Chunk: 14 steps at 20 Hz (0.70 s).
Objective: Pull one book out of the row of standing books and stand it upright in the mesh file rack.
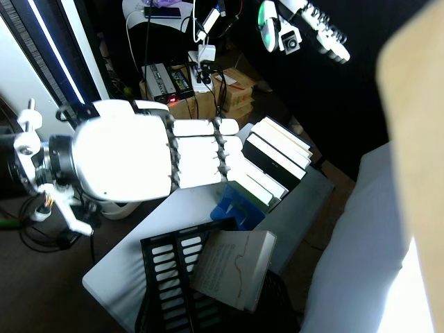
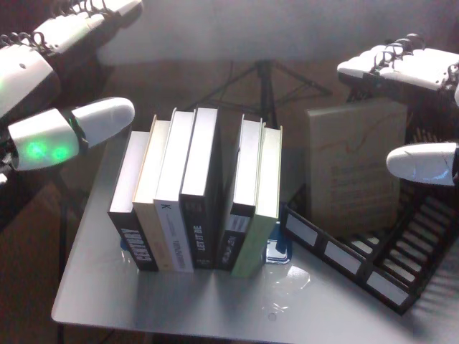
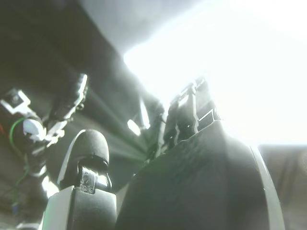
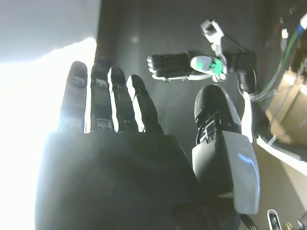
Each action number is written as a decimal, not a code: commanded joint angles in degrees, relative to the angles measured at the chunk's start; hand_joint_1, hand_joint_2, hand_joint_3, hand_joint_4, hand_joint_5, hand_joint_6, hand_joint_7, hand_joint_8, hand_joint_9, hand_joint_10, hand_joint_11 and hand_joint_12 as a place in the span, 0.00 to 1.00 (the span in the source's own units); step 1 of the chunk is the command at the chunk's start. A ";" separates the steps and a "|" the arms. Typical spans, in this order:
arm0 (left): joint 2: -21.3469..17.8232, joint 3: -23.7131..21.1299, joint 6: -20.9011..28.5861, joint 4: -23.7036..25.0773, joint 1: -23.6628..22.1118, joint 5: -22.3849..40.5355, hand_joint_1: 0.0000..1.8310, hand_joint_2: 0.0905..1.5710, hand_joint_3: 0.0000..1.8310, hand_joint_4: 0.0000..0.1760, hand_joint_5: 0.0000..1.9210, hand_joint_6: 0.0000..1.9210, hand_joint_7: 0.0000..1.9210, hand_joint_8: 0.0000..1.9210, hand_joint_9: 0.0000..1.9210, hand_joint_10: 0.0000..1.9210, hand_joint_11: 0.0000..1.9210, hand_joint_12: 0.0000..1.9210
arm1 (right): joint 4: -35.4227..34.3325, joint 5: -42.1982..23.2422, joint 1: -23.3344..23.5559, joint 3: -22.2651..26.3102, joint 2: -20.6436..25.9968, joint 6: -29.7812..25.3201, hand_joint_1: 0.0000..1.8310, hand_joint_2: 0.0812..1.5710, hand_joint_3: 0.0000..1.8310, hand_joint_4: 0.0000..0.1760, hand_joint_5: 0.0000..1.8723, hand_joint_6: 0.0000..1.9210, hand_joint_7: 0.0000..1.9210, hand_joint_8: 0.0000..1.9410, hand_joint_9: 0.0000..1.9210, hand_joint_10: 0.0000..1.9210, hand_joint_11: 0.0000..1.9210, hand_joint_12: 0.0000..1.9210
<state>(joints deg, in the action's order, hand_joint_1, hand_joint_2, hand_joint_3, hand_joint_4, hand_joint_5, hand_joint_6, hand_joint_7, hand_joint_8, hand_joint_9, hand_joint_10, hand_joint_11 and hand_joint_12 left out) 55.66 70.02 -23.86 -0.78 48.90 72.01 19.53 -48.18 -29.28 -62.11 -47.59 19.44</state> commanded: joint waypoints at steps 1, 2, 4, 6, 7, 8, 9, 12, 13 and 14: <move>-0.34 -0.03 0.47 -0.53 -0.38 6.37 0.10 0.87 0.00 0.54 0.00 0.00 0.00 0.00 0.00 0.00 0.00 0.00 | -3.15 -7.51 0.06 0.22 0.89 0.33 0.02 0.84 0.00 0.01 0.00 0.00 0.00 0.00 0.00 0.00 0.00 0.00; -0.32 -0.05 0.59 -0.23 -0.38 6.41 0.11 0.87 0.00 0.48 0.00 0.00 0.00 0.00 0.00 0.00 0.00 0.00 | -3.37 -7.74 -0.24 0.51 0.89 0.44 0.02 0.85 0.00 0.00 0.00 0.00 0.00 0.00 0.00 0.00 0.00 0.00; -0.35 -0.24 0.69 0.12 -0.01 6.44 0.14 0.87 0.00 0.50 0.00 0.00 0.00 0.00 0.00 0.00 0.00 0.00 | -4.43 -8.10 -1.08 1.22 1.06 1.10 0.03 0.85 0.00 0.00 0.00 0.00 0.00 0.00 0.00 0.00 0.00 0.00; -0.35 -0.35 0.79 -0.04 0.48 6.57 0.13 0.88 0.00 0.55 0.00 0.00 0.00 0.00 0.00 0.00 0.00 0.00 | -5.32 -8.52 -2.13 1.56 1.26 1.42 0.03 0.85 0.00 0.00 0.00 0.00 0.00 0.00 0.00 0.00 0.00 0.00; -0.27 -0.20 0.78 -0.14 0.55 6.57 0.14 0.88 0.00 0.45 0.00 0.00 0.00 0.00 0.00 0.00 0.00 0.00 | -6.18 -8.93 -2.85 1.61 1.27 1.96 0.02 0.86 0.01 0.00 0.00 0.00 0.00 0.00 0.00 0.00 0.00 0.00; -0.15 -0.04 0.78 -0.14 0.53 6.57 0.14 0.88 0.00 0.50 0.00 0.00 0.00 0.00 0.00 0.00 0.00 0.00 | -6.80 -9.47 -3.46 1.65 1.27 2.27 0.01 0.87 0.01 0.00 0.00 0.00 0.00 0.00 0.00 0.00 0.00 0.00; 0.08 0.23 0.72 0.00 0.40 6.60 0.11 0.88 0.00 0.55 0.00 0.00 0.00 0.00 0.00 0.00 0.00 0.00 | -7.75 -10.40 -4.45 1.74 1.32 2.58 0.01 0.87 0.01 0.00 0.00 0.00 0.00 0.00 0.00 0.00 0.00 0.00; 1.00 0.80 0.77 0.42 -0.08 6.64 0.11 0.89 0.00 0.25 0.00 0.00 0.00 0.00 0.00 0.00 0.00 0.00 | -9.49 -11.67 -6.17 2.47 2.11 3.36 0.01 0.86 0.00 0.00 0.00 0.00 0.00 0.00 0.00 0.00 0.00 0.00; 1.15 0.82 0.97 0.52 -0.09 6.26 0.12 0.89 0.00 0.19 0.00 0.00 0.00 0.00 0.00 0.00 0.00 0.00 | -9.73 -11.86 -6.60 2.46 2.03 3.38 0.01 0.86 0.00 0.02 0.00 0.00 0.00 0.00 0.00 0.00 0.00 0.00; 1.24 0.87 1.08 0.52 -0.09 6.02 0.11 0.89 0.00 0.16 0.00 0.00 0.00 0.00 0.00 0.00 0.00 0.00 | -9.71 -11.86 -6.81 2.48 2.07 3.38 0.01 0.85 0.00 0.10 0.00 0.00 0.00 0.00 0.00 0.00 0.00 0.00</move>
